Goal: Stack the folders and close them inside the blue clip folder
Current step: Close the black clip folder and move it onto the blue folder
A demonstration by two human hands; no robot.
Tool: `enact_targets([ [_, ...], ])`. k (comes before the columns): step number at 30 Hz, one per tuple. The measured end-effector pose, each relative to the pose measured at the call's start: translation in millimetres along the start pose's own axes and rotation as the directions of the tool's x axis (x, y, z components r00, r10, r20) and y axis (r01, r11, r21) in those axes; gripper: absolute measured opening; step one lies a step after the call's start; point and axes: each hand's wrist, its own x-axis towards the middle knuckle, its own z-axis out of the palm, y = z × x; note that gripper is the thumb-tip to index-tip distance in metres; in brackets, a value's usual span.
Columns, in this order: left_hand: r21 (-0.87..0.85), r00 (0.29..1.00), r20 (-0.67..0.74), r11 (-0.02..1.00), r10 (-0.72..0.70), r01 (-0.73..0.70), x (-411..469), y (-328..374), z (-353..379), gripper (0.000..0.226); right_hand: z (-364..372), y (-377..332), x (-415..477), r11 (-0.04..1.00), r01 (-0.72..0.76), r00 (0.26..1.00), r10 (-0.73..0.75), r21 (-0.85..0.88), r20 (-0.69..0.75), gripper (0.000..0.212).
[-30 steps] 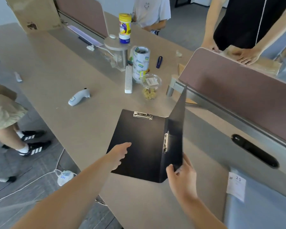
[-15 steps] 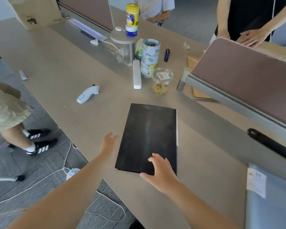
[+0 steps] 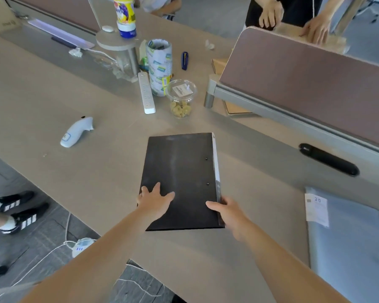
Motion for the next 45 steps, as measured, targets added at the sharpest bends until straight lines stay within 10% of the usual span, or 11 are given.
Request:
enact_targets([
  [4, 0.061, 0.989, 0.127, 0.995, 0.076, -0.085, -21, 44, 6, 0.093, -12, -23, -37, 0.973, 0.228, 0.958, -0.229, -0.025, -0.172, 0.017],
  [9, -0.506, 0.870, 0.233, 0.818, 0.435, -0.273, -66, 141, 10, 0.074, -57, -69, -101, 0.856, 0.432, 0.750, -0.515, -0.282, -0.415, 0.009],
  [12, -0.730, 0.740, 0.316, 0.650, 0.594, -0.210, -104, 198, 18, 0.055, -84, -77, -132, 0.757, 0.377, 0.605, -0.638, -0.534, -0.476, 0.018],
  [15, -0.797, 0.779, 0.283, 0.589, 0.560, -0.134, -133, 238, 34, 0.052, -103, -63, -149, 0.654, 0.262, 0.528, -0.713, -0.710, -0.462, 0.008],
  [20, -0.816, 0.838, 0.170, 0.550, 0.519, -0.175, -149, 258, 77, 0.005, -152, -26, -166, 0.767, 0.321, 0.628, -0.611, -0.555, -0.481, 0.023],
  [24, -0.771, 0.725, 0.334, 0.617, 0.603, -0.158, -164, 268, 100, 0.006, -231, 14, -178, 0.905, 0.264, 0.446, -0.422, -0.334, -0.790, 0.036],
  [30, -0.592, 0.611, 0.547, 0.781, 0.572, -0.201, -188, 272, 143, 0.015, -353, 78, -188, 0.955, 0.152, 0.810, 0.027, 0.255, -0.585, 0.050],
  [38, -0.411, 0.874, 0.348, 0.893, 0.339, -0.183, -194, 245, 251, 0.053, -394, 133, -160, 0.997, 0.015, 0.760, 0.035, 0.072, -0.649, 0.018],
  [45, -0.305, 0.951, 0.234, 0.944, 0.201, -0.124, -192, 214, 307, 0.078, -407, 168, -133, 0.996, -0.084, 0.809, 0.061, -0.012, -0.585, 0.016],
])
